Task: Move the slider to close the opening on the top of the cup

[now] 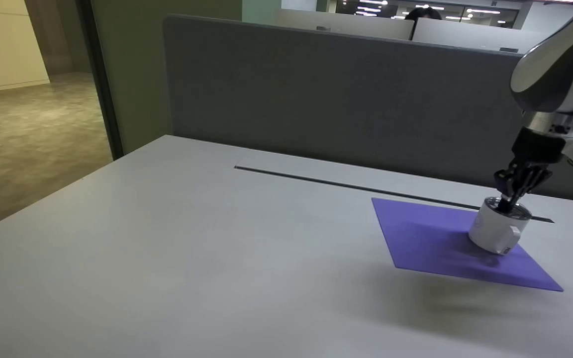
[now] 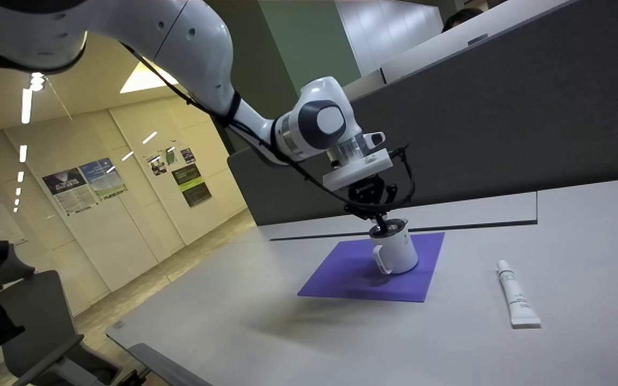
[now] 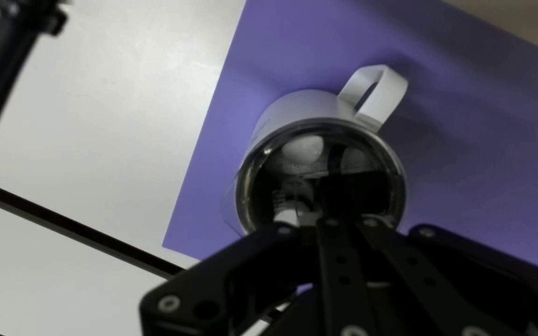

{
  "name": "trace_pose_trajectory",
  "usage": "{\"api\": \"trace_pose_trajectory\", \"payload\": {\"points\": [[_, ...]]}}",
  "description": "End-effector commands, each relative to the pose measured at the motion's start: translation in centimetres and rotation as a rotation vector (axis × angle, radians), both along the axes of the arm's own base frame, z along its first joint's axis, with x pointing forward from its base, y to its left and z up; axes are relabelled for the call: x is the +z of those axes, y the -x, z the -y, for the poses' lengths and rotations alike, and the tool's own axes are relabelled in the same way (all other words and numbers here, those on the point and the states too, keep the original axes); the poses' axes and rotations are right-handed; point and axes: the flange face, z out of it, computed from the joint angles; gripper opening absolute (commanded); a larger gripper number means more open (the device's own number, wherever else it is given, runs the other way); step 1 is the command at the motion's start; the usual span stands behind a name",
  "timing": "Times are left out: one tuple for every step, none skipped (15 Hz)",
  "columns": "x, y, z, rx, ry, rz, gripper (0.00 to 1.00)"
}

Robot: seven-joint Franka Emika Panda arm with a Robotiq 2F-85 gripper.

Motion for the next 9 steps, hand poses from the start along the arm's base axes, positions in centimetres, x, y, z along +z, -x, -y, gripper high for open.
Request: {"api": "trace_pose_trajectory", "payload": {"points": [[0.1, -0.2, 0.2, -0.015, -0.026, -0.013, 0.0], [0.7, -0.2, 0.5, -0.021, -0.03, -0.004, 0.0], [1.4, -0.1, 0.8, -0.032, -0.037, 0.009, 0.0], [2.4, 0.0, 1.0, -0.047, -0.049, 0.026, 0.0], [3.8, 0.1, 1.2, -0.066, -0.056, 0.049, 0.0], [5.3, 0.3, 1.4, -0.078, -0.059, 0.061, 0.0], [6.7, 0.4, 1.5, -0.078, -0.064, 0.07, 0.0], [8.3, 0.6, 1.6, -0.07, -0.069, 0.049, 0.0], [9.6, 0.7, 1.7, -0.057, -0.085, 0.034, 0.26]]}}
